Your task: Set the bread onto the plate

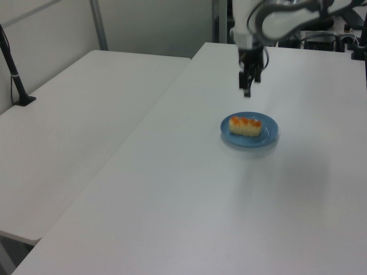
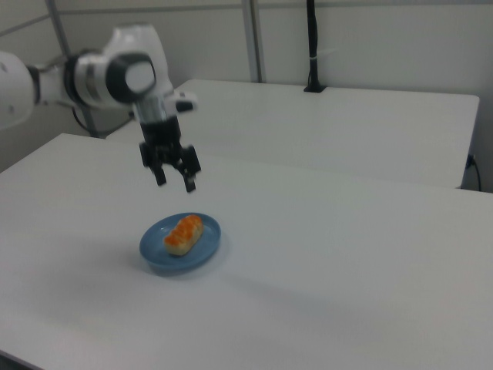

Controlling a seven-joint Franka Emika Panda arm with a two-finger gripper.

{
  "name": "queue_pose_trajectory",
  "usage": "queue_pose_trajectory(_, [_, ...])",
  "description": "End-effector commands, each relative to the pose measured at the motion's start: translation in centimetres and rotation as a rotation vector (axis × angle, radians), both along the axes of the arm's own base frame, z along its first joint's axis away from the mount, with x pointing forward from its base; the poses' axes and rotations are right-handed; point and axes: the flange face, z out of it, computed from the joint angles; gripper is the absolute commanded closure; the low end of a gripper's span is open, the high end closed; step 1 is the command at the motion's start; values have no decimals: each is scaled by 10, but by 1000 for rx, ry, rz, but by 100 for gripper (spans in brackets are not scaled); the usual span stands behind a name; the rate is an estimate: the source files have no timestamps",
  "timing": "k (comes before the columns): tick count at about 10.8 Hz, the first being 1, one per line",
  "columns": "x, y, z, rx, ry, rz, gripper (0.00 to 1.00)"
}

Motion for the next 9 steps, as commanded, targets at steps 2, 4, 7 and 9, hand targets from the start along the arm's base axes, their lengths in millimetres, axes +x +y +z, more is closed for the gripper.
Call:
queue_pose_trajectory(2, [-40,-49,108,4,-15,-125,0])
queue_pose_trajectory(4, [-60,-74,142,53,-68,-187,0])
queue_pose_trajectory(7, [-77,-109,164,107,-113,-223,0])
queue_pose_trajectory(9, [-74,-123,169,118,-154,-112,0])
